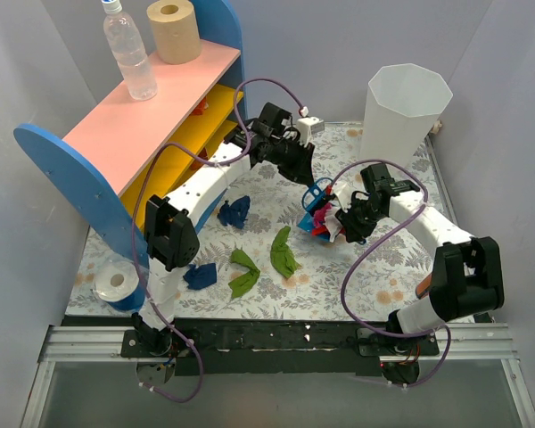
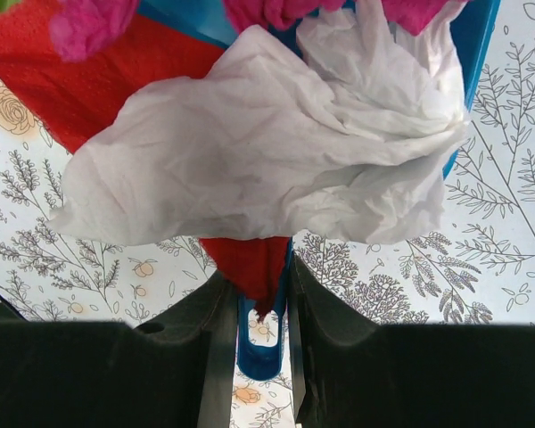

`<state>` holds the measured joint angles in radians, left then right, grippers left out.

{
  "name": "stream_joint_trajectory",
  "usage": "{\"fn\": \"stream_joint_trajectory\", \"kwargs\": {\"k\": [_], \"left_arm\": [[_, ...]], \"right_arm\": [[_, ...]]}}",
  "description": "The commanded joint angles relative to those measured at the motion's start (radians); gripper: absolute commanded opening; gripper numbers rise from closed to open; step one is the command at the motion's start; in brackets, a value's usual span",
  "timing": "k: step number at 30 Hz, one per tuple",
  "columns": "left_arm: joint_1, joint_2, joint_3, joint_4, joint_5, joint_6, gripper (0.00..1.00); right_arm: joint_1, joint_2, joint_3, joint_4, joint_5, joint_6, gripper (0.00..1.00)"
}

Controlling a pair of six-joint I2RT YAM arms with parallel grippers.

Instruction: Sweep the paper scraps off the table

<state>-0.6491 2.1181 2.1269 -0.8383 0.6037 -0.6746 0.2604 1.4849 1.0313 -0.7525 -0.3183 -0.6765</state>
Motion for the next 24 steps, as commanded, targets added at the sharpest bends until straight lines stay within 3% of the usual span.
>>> {"fn": "stream_joint_trajectory", "kwargs": {"k": [1,24], "left_arm": [[0.008,-0.124,0.018,0.004,0.007,0.010,0.00],[0.006,-0.129,0.130,0.061,0.028,-0.043,0.00]], "right_arm": [[0.002,-0.031,0.036,0.024,-0.033,0.018,0.01],[0.003,-0.101,0.023,0.056,-0.028,0.061,0.01]]}}
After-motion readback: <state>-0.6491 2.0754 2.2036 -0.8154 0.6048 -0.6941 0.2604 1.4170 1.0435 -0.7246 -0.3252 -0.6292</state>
